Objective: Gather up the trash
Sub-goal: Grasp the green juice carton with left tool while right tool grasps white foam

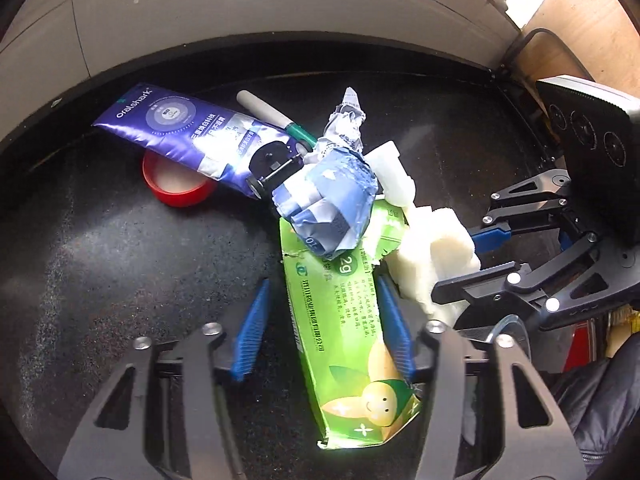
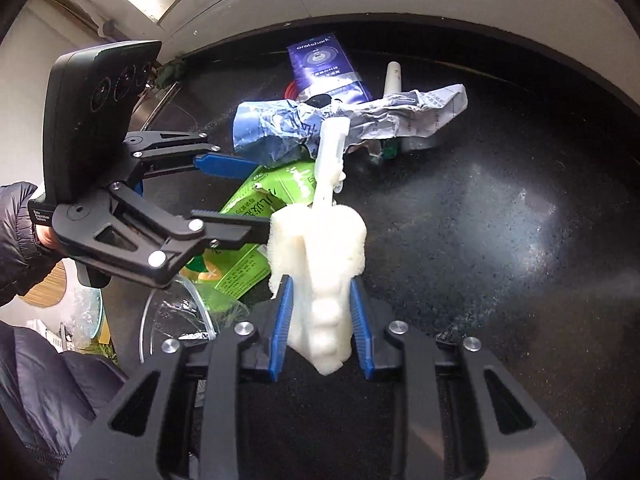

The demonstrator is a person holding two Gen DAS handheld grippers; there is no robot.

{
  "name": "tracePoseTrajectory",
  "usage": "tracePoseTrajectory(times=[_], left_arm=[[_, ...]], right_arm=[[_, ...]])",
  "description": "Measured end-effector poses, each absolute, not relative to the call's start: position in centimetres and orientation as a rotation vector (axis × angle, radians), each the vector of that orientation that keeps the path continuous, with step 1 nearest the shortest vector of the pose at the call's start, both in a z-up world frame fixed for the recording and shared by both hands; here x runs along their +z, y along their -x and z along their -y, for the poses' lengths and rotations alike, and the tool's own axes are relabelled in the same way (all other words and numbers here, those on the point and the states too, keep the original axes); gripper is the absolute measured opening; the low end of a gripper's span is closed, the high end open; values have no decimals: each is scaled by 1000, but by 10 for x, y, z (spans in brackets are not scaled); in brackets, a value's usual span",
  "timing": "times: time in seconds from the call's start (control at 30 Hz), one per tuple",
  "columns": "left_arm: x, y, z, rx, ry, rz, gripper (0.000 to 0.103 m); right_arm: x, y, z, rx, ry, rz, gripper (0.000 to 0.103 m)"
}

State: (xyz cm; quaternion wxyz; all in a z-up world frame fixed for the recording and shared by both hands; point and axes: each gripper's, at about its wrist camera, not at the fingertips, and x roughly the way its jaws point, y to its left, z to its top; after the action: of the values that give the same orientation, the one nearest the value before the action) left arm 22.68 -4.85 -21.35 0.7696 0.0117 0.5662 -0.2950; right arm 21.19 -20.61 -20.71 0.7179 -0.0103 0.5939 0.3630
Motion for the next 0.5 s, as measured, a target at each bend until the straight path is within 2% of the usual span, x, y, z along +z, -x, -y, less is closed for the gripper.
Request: tracePoseTrajectory(times=[0.1, 0.5], left_arm=[[-210, -219, 51, -604, -20, -1224, 36], [-141, -173, 34, -456, 0, -1092, 34]], right_arm=[[-199, -208, 206, 795, 35, -1300, 18], [-136, -184, 227, 738, 98, -1168, 17]])
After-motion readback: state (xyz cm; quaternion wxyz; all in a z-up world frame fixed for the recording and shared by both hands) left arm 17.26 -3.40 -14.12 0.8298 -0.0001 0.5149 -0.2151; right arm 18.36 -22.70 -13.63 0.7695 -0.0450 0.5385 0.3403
